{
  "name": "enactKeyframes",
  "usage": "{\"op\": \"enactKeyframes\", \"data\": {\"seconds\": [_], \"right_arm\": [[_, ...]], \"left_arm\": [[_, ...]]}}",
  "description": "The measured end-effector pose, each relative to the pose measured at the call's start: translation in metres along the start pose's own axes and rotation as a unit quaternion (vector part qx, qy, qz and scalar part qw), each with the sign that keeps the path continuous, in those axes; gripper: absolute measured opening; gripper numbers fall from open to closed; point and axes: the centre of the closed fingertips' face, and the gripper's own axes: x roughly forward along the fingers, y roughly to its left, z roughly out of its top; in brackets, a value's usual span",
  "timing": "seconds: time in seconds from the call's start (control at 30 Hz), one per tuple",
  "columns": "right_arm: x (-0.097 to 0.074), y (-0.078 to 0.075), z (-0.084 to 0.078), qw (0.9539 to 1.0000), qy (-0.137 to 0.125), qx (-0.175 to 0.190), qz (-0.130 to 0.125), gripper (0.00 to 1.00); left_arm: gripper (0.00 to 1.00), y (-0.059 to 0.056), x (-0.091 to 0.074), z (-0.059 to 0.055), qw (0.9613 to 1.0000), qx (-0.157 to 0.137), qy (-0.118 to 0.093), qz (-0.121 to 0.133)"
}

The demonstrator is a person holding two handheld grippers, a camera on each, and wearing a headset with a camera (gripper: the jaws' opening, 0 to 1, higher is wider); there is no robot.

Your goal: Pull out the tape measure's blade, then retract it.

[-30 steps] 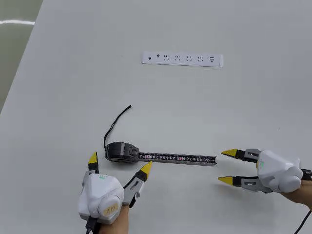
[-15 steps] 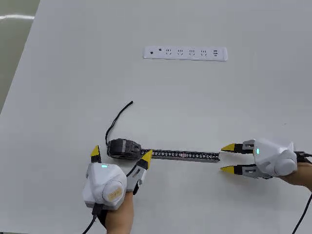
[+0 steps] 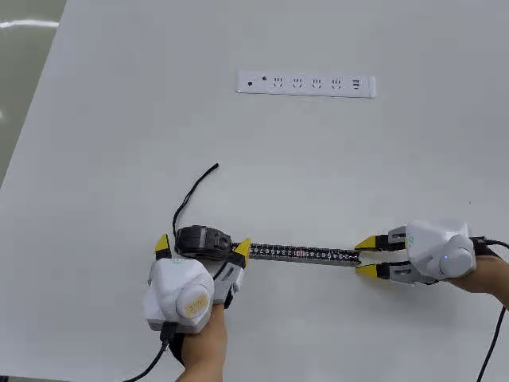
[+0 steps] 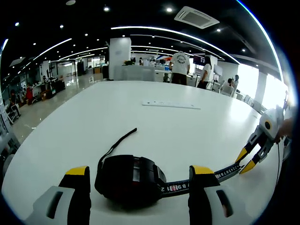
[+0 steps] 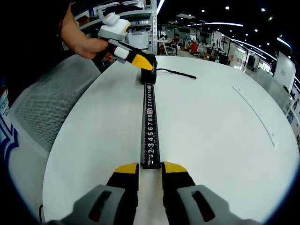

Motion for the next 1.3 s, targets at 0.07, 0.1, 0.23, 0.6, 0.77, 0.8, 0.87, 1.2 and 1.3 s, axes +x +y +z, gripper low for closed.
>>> {"op": "enactKeyframes", "data": {"seconds": [0.07, 0.1, 0.23, 0.6, 0.77, 0.8, 0.87, 1.2, 1.3], "right_arm": [[0.001, 0.0, 0.001, 1.0, -0.002, 0.001, 0.002, 0.18], [0.002, -0.001, 0.001, 1.0, -0.004, 0.0, 0.0, 0.17], [0.001, -0.002, 0.002, 1.0, -0.008, 0.002, 0.003, 0.15], [0.001, -0.001, 0.001, 0.9999, -0.008, 0.001, 0.008, 0.14], [0.001, -0.001, 0.002, 1.0, -0.007, 0.002, 0.006, 0.14], [0.001, -0.001, 0.002, 1.0, -0.006, 0.001, 0.005, 0.14], [0.001, -0.001, 0.002, 1.0, -0.006, 0.0, 0.005, 0.14], [0.001, -0.001, 0.0, 1.0, -0.007, 0.001, 0.003, 0.14], [0.001, 0.0, 0.0, 1.0, -0.007, 0.002, 0.002, 0.14]], "left_arm": [[0.82, 0.001, 0.001, 0.0, 1.0, -0.002, 0.001, 0.0], [0.82, 0.002, 0.001, -0.001, 1.0, -0.003, 0.001, 0.001], [0.8, 0.001, 0.002, -0.001, 1.0, -0.005, 0.001, -0.001], [0.79, 0.002, 0.004, -0.003, 0.9999, -0.015, 0.004, 0.007], [0.75, 0.005, 0.004, -0.005, 0.9996, -0.021, 0.009, 0.016], [0.74, 0.006, 0.005, -0.005, 0.9996, -0.02, 0.01, 0.018], [0.73, 0.007, 0.007, -0.008, 0.9995, -0.015, 0.017, 0.021], [0.63, 0.014, 0.009, -0.018, 0.9984, -0.036, 0.035, 0.025], [0.63, 0.014, 0.008, -0.017, 0.9985, -0.031, 0.034, 0.028]]}}
